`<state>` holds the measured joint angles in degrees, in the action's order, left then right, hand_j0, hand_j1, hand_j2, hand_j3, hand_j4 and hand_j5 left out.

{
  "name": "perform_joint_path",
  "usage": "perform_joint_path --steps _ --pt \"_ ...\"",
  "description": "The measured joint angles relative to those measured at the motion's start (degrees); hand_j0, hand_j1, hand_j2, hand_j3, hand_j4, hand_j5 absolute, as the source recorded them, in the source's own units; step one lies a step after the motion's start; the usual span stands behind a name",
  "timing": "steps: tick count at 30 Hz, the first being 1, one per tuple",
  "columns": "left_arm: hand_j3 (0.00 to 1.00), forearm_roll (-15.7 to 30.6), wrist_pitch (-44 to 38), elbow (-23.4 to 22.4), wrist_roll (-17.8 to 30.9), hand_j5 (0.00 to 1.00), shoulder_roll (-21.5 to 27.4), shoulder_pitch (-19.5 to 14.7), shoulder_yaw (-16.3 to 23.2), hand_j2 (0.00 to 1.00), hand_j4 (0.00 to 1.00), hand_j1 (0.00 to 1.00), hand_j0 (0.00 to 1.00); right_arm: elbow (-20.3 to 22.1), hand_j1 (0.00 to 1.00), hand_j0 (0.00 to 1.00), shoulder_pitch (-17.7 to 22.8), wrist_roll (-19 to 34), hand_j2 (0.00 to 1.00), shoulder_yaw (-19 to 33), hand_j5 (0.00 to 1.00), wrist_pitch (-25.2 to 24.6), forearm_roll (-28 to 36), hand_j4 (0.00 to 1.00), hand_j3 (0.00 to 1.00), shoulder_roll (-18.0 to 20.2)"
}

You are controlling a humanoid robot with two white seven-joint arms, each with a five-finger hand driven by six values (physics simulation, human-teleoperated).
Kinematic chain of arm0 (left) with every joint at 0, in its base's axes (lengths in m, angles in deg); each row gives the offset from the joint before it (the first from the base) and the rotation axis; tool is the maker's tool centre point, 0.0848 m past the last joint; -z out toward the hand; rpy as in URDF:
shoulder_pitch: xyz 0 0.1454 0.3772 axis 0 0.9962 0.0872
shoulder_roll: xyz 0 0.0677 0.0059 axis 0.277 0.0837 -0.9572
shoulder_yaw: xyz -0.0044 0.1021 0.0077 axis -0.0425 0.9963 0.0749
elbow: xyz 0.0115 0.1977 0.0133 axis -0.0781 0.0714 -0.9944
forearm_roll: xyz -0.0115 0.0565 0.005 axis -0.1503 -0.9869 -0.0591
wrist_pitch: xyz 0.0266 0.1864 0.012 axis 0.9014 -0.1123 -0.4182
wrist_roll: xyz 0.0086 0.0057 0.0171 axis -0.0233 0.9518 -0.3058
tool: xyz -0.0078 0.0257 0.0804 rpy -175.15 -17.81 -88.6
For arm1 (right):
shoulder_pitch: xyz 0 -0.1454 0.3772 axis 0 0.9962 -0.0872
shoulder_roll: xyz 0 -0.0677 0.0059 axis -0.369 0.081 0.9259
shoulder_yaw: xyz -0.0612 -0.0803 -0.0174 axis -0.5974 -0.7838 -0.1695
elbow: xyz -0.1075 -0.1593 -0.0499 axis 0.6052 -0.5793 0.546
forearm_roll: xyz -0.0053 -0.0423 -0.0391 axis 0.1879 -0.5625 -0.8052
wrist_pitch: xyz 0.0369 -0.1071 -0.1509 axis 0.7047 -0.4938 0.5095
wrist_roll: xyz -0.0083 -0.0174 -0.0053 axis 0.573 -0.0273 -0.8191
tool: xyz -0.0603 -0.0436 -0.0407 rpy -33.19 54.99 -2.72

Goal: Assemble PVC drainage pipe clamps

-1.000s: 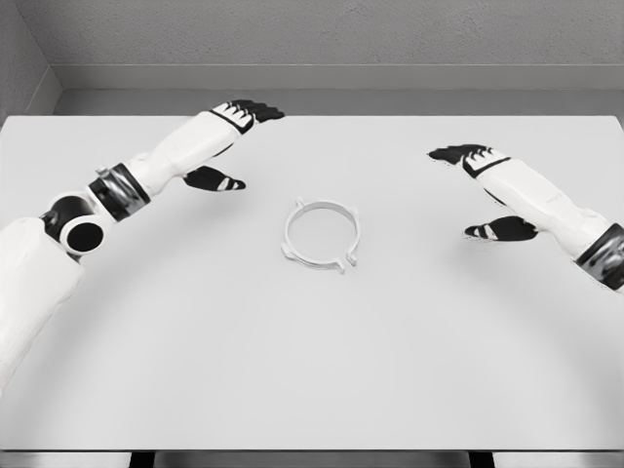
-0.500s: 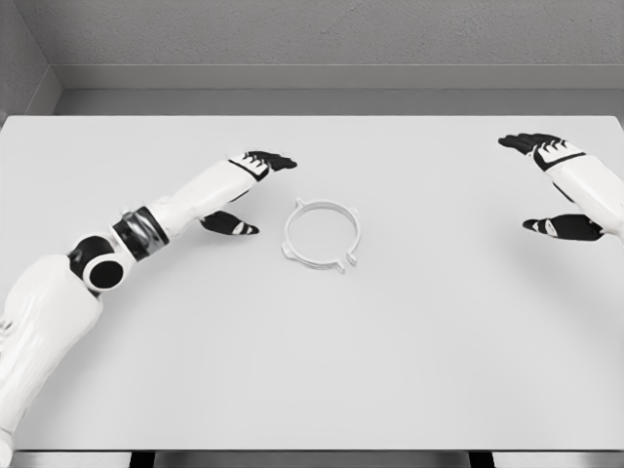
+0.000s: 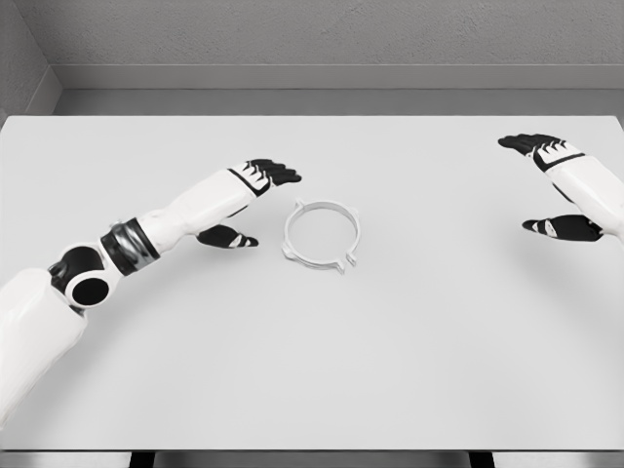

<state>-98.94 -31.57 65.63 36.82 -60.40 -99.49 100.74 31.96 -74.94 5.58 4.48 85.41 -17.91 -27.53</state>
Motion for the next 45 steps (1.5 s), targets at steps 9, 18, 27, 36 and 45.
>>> perform_joint_path --steps 9,18,27,36,45 --pt "1.00 -0.6 0.0 0.1 0.0 1.00 -0.5 0.8 0.1 1.00 1.00 1.00 1.00 -0.1 1.00 1.00 -0.1 0.0 1.00 0.0 1.00 0.0 0.0 1.00 1.00 0.1" --pt "1.00 -0.9 0.0 -0.6 0.0 1.00 -2.1 1.5 0.3 1.00 1.00 1.00 1.00 -0.1 1.00 1.00 -0.1 0.0 1.00 -0.1 1.00 0.0 0.0 1.00 1.00 0.2" --pt "1.00 -1.2 0.0 -2.9 0.1 1.00 -4.0 1.1 0.3 1.00 1.00 1.00 1.00 -0.1 1.00 1.00 -0.3 0.0 1.00 -0.1 1.00 0.0 0.0 1.00 1.00 0.2" --pt "1.00 -1.3 0.0 -4.5 0.1 1.00 -5.3 0.8 0.2 1.00 1.00 1.00 1.00 -0.1 1.00 1.00 -0.2 0.0 1.00 -0.1 1.00 0.0 0.0 1.00 1.00 0.1" --pt "1.00 -1.3 0.0 -5.7 0.1 1.00 -6.2 0.7 0.2 1.00 1.00 1.00 1.00 0.0 1.00 1.00 -0.2 0.0 1.00 -0.2 1.00 0.1 0.0 1.00 1.00 -0.1"
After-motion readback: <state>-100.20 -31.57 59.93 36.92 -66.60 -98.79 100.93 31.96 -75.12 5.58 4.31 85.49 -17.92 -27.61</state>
